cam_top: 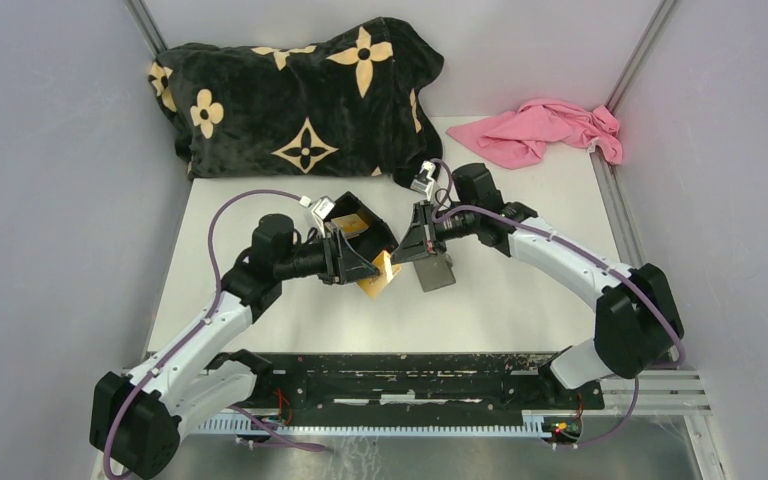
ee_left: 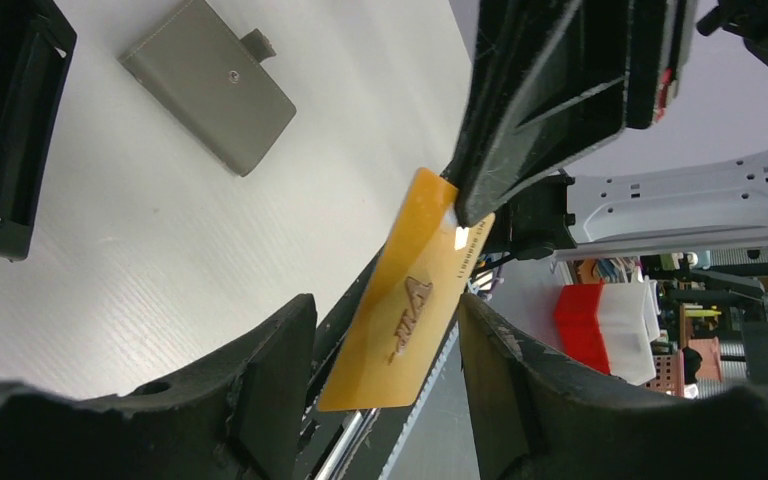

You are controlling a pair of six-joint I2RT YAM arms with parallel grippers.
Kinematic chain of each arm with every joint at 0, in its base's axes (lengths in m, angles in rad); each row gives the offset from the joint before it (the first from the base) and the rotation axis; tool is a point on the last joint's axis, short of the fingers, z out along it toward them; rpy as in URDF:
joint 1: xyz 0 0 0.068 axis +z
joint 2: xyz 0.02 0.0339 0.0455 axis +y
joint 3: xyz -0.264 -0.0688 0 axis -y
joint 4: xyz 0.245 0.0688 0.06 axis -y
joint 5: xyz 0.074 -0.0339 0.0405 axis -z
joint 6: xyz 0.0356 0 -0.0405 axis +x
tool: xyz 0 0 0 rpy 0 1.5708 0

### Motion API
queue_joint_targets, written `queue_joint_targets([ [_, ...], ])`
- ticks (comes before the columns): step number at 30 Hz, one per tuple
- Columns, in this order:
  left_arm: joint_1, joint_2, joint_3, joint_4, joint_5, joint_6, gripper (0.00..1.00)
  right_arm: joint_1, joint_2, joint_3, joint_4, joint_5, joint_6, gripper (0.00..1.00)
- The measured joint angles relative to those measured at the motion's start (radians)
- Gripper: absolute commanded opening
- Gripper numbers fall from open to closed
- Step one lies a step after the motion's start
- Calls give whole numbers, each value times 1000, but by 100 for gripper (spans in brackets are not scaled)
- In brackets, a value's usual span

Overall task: Put the credit cards into the card holder
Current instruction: Pick up the credit card from the storage box.

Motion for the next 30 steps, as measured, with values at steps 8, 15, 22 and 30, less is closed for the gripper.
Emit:
queue_joint_targets([
  [8, 2, 5, 1, -15, 34, 15, 30, 0, 67, -11, 82, -39, 53, 1],
  [15, 4, 28, 1, -19, 59, 28, 7, -2, 103, -11, 134, -59, 75, 1],
  [22, 14, 51, 1, -13, 67, 27, 3, -15, 154, -11, 170, -77, 89, 8],
  [30, 12, 43, -33, 68, -14, -31, 3, -37, 164, 117, -6, 53, -53, 50],
])
